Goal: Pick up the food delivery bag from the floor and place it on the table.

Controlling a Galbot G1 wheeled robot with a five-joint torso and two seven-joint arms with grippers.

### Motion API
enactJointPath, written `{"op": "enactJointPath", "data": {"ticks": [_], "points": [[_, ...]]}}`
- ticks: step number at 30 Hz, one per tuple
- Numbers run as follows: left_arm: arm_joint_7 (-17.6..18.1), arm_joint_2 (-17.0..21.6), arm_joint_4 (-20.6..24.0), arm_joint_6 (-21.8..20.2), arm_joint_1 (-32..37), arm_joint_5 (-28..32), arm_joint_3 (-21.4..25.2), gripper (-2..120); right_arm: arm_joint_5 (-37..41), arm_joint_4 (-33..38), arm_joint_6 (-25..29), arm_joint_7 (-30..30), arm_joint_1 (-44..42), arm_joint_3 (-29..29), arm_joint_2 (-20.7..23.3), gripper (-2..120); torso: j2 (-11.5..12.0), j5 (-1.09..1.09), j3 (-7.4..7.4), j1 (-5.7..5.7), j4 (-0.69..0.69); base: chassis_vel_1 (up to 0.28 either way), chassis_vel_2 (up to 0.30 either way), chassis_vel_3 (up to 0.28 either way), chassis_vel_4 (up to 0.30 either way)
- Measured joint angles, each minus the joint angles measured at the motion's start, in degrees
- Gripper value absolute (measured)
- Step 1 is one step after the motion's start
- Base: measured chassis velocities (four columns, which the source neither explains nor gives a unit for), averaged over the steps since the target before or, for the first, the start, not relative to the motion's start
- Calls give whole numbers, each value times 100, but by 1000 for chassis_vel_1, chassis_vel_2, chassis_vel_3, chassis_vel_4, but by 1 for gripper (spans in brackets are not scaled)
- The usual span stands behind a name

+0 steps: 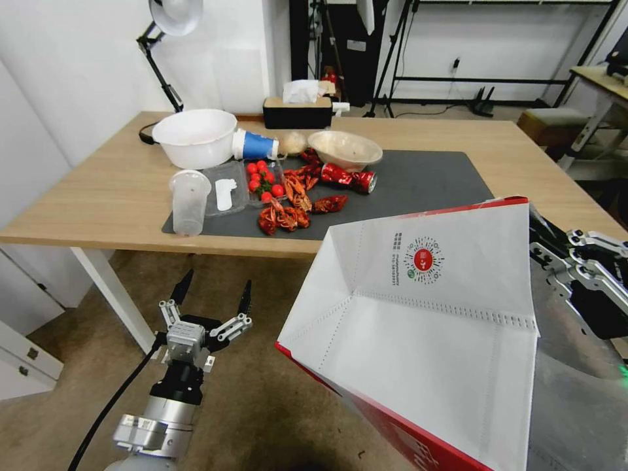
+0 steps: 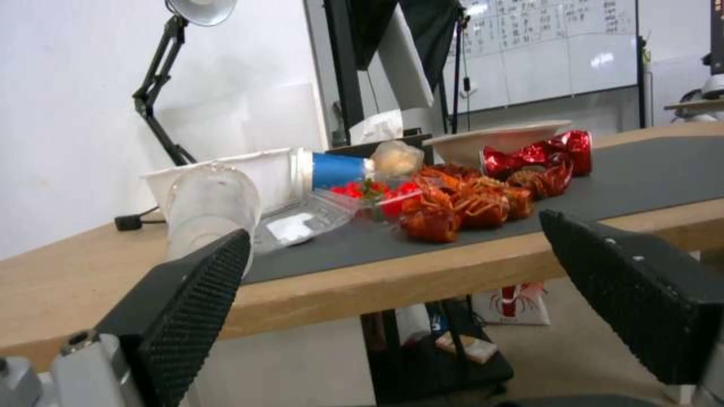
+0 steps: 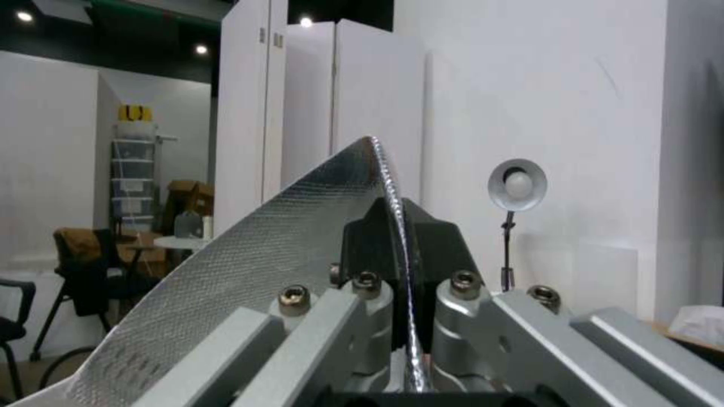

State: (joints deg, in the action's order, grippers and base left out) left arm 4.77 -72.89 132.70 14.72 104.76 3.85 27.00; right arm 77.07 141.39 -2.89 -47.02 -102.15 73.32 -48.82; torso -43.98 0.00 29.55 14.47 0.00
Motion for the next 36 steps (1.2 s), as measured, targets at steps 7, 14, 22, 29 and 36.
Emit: {"op": "enactJointPath", "data": {"ticks": [7, 14, 22, 29, 36], "points": [[-26, -10, -22, 0, -3, -17, -14, 96, -9, -44, 16, 2, 27, -44, -1, 0, -243, 0, 142, 103, 0, 0, 0, 0, 0], [-39, -6, -55, 0, -27, -21, -22, 96, -10, -62, 25, 7, 40, -47, 23, 0, -445, 0, 255, 191, 0, 0, 0, 0, 0], [-44, -3, -57, 0, -33, -21, -21, 97, -18, -84, 38, 10, 66, -79, 25, 0, -656, 0, 379, 278, 0, 0, 0, 0, 0], [-48, 3, -88, 1, -43, -21, -24, 97, -27, -86, 45, 13, 67, -96, 12, 0, -782, 0, 450, 332, 0, 0, 0, 0, 0], [-48, 7, -113, 1, -60, -21, -35, 97, -39, -97, 51, 27, 68, -110, 9, 0, -979, 0, 562, 418, 0, 0, 0, 0, 0]]}}
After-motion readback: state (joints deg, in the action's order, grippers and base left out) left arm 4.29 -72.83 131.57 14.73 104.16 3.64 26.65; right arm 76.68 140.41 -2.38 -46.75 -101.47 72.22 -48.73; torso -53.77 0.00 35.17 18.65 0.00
